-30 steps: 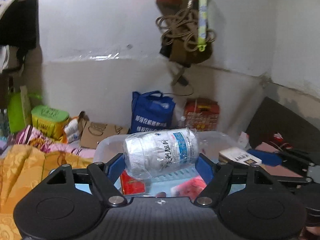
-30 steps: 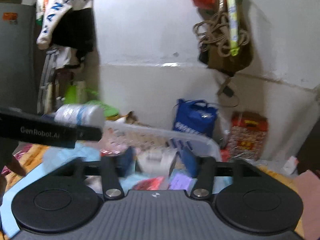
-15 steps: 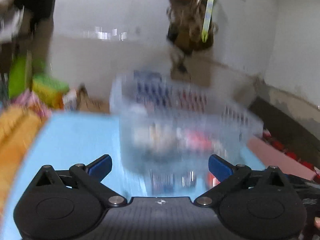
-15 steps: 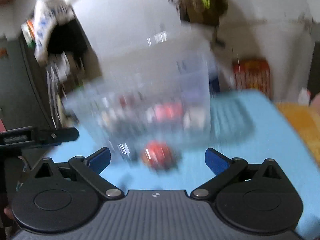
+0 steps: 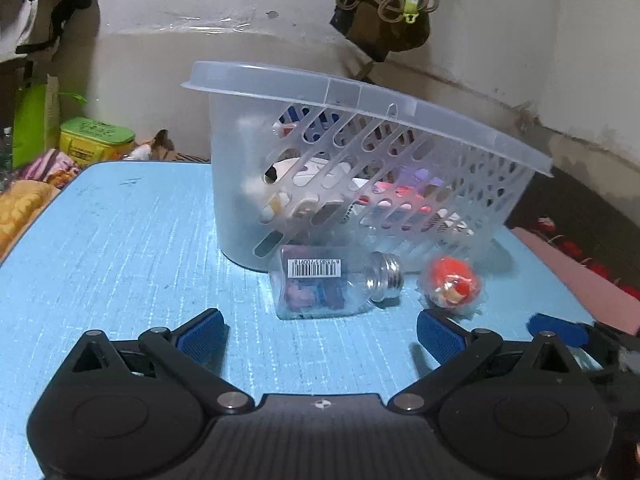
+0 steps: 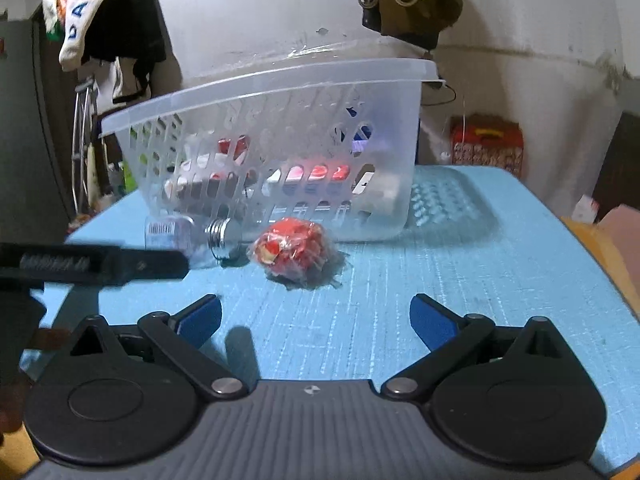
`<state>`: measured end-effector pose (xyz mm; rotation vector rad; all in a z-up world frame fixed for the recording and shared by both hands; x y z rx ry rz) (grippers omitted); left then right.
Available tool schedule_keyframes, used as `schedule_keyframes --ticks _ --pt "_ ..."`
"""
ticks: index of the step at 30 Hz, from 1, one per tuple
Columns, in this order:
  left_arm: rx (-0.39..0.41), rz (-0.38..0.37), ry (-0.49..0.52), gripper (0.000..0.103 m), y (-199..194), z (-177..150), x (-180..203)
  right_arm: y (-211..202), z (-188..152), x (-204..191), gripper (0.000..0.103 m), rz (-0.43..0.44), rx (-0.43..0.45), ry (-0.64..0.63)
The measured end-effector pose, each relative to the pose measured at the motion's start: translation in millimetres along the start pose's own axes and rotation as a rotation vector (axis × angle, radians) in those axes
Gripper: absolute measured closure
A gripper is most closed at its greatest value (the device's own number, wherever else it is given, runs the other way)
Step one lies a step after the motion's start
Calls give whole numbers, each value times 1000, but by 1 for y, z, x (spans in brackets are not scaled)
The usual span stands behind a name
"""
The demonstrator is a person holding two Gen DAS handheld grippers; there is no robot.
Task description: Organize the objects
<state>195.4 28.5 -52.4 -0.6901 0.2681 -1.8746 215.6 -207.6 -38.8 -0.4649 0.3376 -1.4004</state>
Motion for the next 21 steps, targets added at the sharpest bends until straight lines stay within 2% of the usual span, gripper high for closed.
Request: schedule_keyframes --ticks 4,9,14,15,18,21 --pt "-9 -1 2 0 10 6 9 -1 -6 -3 0 -13 26 -26" --pt "-40 74 22 0 29 8 25 -6 -10 -1 0 -13 52 -1" --pt "-69 141 28 1 37 12 34 -6 -8 1 0 5 40 8" --pt "-69 153 29 4 36 13 35 -6 -7 1 0 5 35 7" --pt "-64 204 66 22 34 13 37 -5 -3 3 0 33 16 30" --pt "-56 190 86 31 24 11 29 0 5 7 0 60 -10 70"
Point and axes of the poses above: each gripper's, at about its wrist camera, not at the fingertips, and y roughly the way its jaws point, x to its right, z to its top, the point moved 1 cm from there along y, roughly the way its jaws point, and after that the axes turned 13 degrees about -z, right-handed, at the moved point
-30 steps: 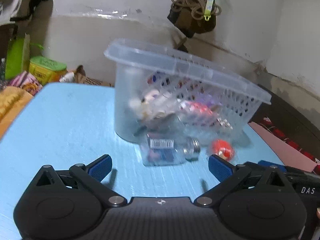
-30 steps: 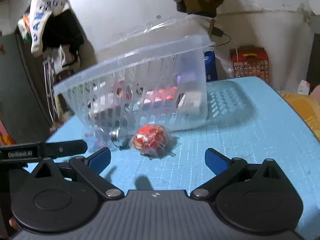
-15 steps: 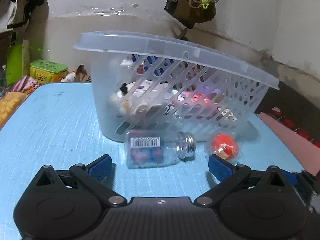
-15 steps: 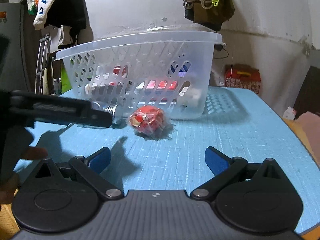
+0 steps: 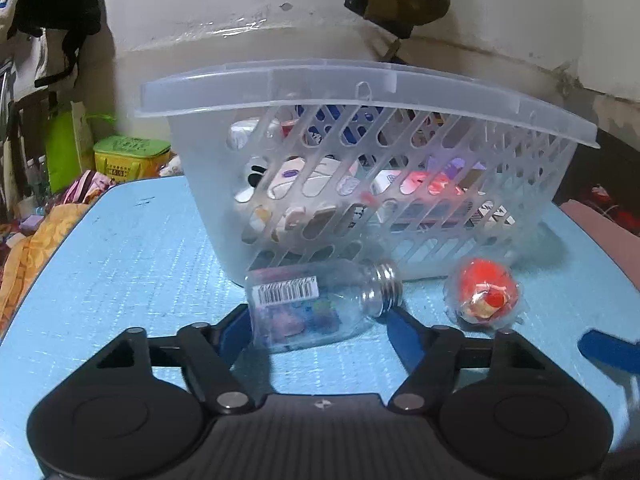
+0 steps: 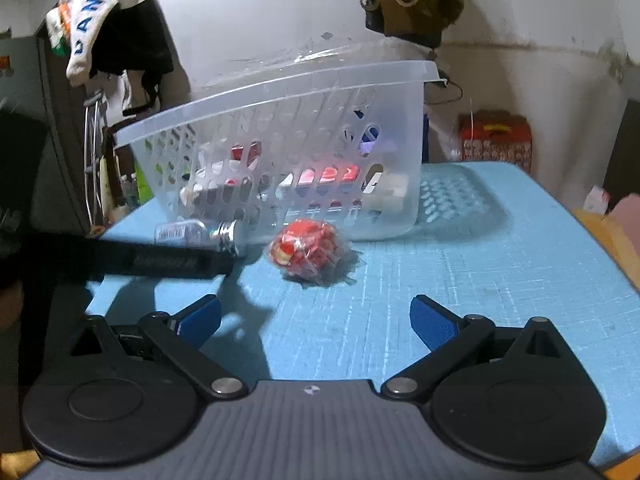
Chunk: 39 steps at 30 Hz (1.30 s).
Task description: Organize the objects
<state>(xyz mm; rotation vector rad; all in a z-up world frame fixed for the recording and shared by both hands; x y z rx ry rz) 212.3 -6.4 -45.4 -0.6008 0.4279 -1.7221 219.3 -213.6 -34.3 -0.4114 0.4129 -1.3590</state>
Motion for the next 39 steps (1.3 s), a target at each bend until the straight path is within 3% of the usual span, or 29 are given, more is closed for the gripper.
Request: schedule_keyframes --ticks 9,12,14,16,19,20,21,29,34,39 --pt "48 -78 -30 31 -19 -13 -35 31 28 -14 7 -28 -84 34" --pt "61 -65 -27 23 -18 -15 -37 45 38 -27 11 -60 -106 13" --pt "64 -70 -53 17 -17 -13 -41 52 43 -32 20 -65 -120 4" --pt "67 -84 -76 14 -16 -12 -43 53 44 -34 42 -76 -121 -2" --pt "69 -75 -87 16 -13 -10 -43 48 39 -33 47 -76 -101 -18" --pt "69 -65 -78 20 -13 -11 -43 44 37 -30 48 -67 -97 -5" --pt "78 -55 -70 31 -13 -11 -41 41 35 -27 48 -57 -93 6" --pt "141 -99 -74 31 -28 -29 -42 8 7 -12 49 -41 -6 5" --pt "156 -133 -6 31 -43 -50 -27 -17 -19 -15 49 -42 91 -34" --pt "176 -93 83 32 -48 -65 -11 -30 -36 -22 49 -69 187 -83"
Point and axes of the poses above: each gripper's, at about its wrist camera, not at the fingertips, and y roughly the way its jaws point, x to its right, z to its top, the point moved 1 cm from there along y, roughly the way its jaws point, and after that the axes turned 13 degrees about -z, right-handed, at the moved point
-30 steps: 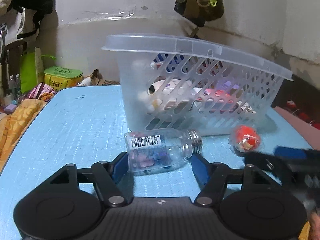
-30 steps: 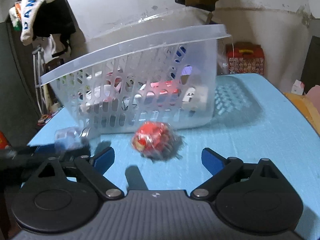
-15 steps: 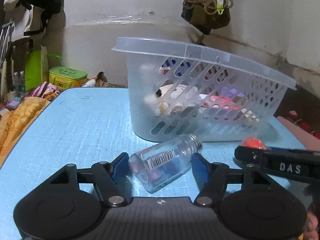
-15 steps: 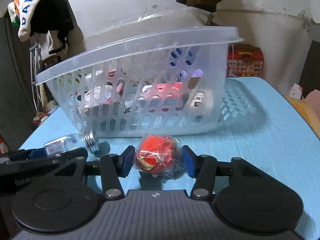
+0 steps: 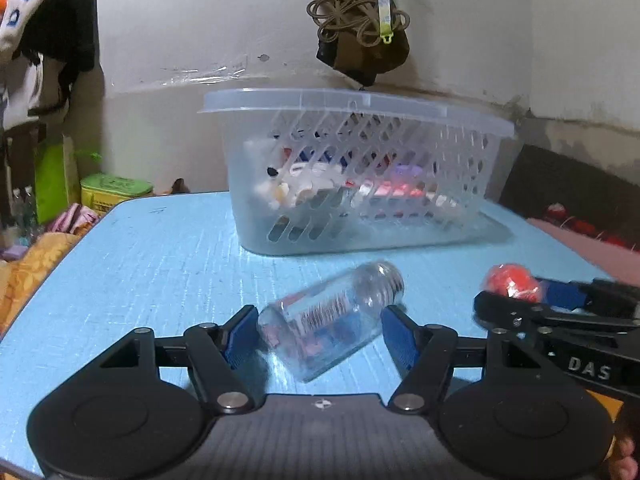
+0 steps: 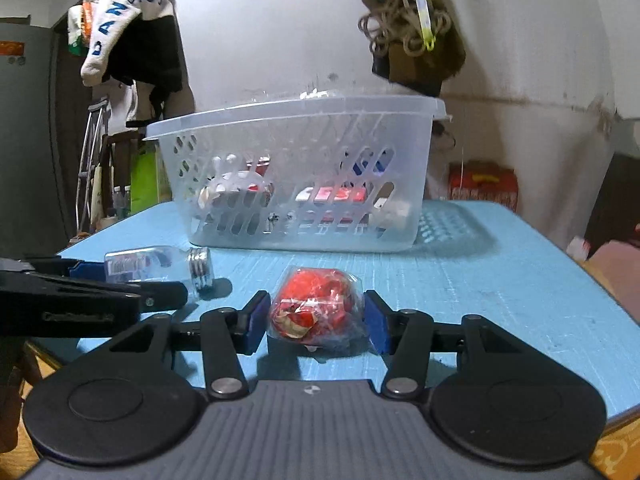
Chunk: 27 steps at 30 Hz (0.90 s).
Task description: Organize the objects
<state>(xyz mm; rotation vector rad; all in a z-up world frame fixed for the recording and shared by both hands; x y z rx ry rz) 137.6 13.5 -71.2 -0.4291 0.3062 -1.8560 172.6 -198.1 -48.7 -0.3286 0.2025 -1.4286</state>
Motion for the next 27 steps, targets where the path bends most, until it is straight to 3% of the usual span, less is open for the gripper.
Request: schedule_keyframes --ticks 5,9,13,25,27 --pt "40 25 35 29 2 -7 8 1 -9 -2 42 -9 38 -6" --pt "74 69 30 10 1 -14 10 -1 -14 -2 26 -30 62 1" --pt "86 70 19 5 1 -16 6 -1 -18 0 21 -32 81 16" --pt "82 88 13 5 6 -13 9 -1 -19 2 21 -3 99 13" --pt "78 86 10 5 6 -12 7 1 -18 3 26 25 99 5"
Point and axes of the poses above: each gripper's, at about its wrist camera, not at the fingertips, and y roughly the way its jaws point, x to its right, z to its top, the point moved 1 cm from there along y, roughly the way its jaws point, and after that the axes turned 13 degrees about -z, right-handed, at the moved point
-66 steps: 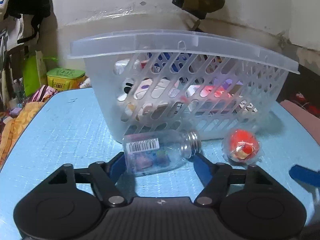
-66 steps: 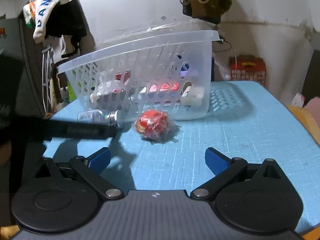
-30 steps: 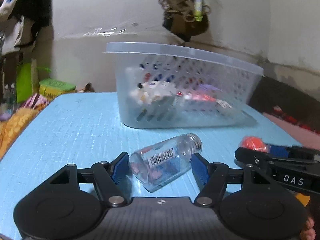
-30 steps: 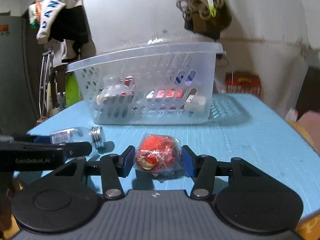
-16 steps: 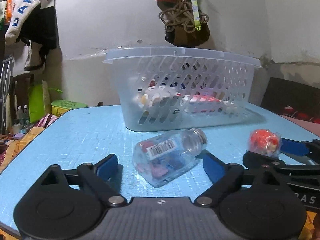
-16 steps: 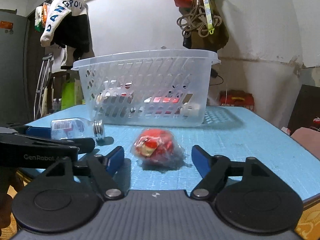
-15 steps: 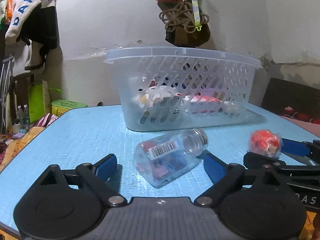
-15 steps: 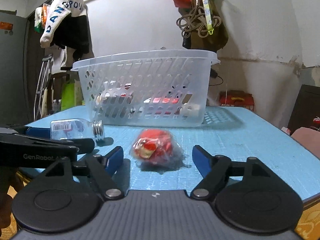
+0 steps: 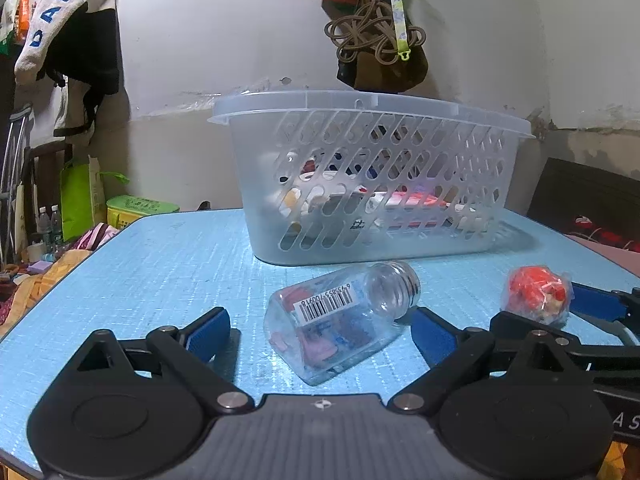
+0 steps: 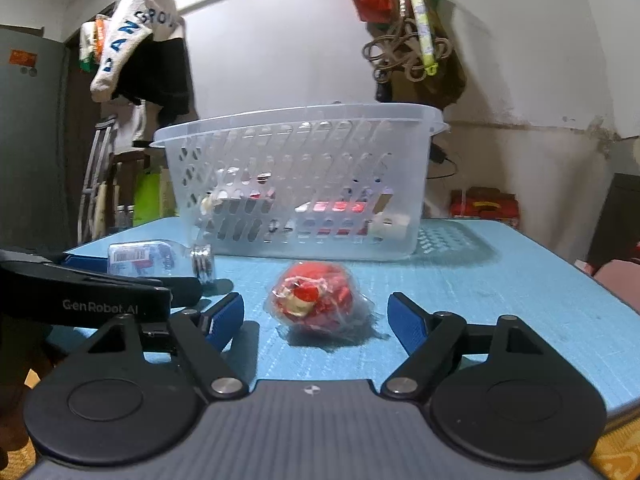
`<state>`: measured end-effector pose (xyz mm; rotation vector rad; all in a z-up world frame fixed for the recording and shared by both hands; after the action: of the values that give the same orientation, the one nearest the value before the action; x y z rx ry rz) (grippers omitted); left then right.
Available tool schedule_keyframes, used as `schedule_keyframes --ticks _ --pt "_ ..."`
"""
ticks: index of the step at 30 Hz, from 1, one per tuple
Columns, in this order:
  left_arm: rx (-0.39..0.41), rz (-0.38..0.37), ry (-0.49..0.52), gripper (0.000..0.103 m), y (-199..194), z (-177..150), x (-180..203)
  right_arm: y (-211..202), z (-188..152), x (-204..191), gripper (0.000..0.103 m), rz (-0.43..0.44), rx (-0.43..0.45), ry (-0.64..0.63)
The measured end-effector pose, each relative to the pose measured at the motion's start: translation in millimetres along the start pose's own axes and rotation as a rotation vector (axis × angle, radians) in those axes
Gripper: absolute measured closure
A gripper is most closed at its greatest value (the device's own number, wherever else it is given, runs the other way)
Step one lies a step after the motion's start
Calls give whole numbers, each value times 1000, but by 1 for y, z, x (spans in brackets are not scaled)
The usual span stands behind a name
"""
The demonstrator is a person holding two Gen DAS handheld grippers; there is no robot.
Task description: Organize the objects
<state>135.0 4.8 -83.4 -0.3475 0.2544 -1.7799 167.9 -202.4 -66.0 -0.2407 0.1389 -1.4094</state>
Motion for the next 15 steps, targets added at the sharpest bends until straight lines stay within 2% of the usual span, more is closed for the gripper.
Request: schedule_keyframes --ticks 1,3,5,9,15 --pt "-4 -5 1 5 0 0 -1 1 0 0 36 10 -1 -3" --pt "-7 -17 3 6 -1 1 -3 3 2 -1 48 17 -4 -24" --pt "1 -1 9 12 -2 1 -4 2 3 0 50 46 -11 -21" --pt "2 -15 16 36 -4 3 -3 -2 2 6 51 51 -9 -7" --pt "23 -39 104 35 -19 -7 25 -6 0 19 53 40 -7 29"
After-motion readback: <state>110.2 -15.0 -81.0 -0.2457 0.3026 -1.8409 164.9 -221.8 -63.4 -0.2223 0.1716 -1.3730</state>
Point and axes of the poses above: each gripper's, at about its wrist camera, not at the fingertips, and y roughly the way its jaws point, x to its right, z to its top, the point moved 1 cm from there along y, roughly the way its jaws point, and after that the axes turned 13 degrees about -z, right-handed, at the moved point
